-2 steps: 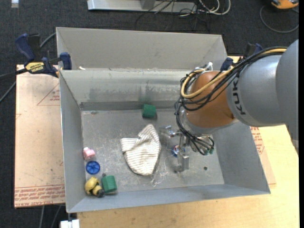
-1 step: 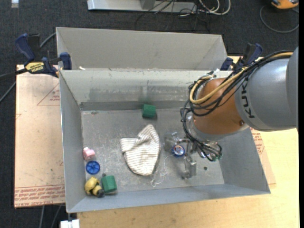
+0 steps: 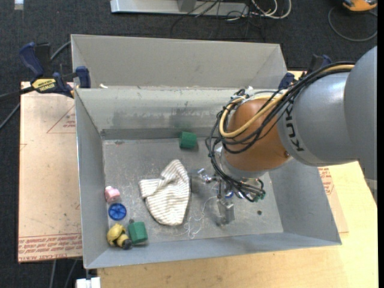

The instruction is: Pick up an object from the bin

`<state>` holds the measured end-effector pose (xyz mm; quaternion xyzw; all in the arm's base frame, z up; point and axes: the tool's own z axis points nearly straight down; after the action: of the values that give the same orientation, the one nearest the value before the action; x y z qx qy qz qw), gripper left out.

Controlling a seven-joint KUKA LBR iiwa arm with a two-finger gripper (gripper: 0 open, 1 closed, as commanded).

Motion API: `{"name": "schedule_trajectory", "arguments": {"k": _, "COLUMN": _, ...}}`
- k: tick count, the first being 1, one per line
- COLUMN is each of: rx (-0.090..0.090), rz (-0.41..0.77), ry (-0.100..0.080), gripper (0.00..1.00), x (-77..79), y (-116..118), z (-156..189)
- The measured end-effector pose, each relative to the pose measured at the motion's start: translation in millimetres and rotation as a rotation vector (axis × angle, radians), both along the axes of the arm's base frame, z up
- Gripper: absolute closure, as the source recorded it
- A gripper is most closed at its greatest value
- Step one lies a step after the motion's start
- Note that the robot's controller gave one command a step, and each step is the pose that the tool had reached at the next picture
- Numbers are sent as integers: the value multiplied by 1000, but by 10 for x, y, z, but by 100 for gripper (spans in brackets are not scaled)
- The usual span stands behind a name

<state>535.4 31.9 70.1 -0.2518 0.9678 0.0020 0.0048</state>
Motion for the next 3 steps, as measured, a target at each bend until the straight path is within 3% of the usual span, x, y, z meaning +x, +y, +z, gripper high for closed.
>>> {"name": "schedule_trajectory", "arguments": {"k": 1, "rx": -2, "rz": 137, "ry": 4, "gripper": 0, "x": -162, "y": 196, "z": -2}}
{"name": "schedule_trajectory", "arguments": {"k": 2, "rx": 1, "rz": -60, "ry": 0, "gripper": 0, "x": -18, "y": 679, "z": 23}}
{"name": "schedule_trajectory", "arguments": {"k": 3, "rx": 2, "rz": -90, "ry": 1, "gripper": 0, "x": 7, "y": 787, "z": 36}}
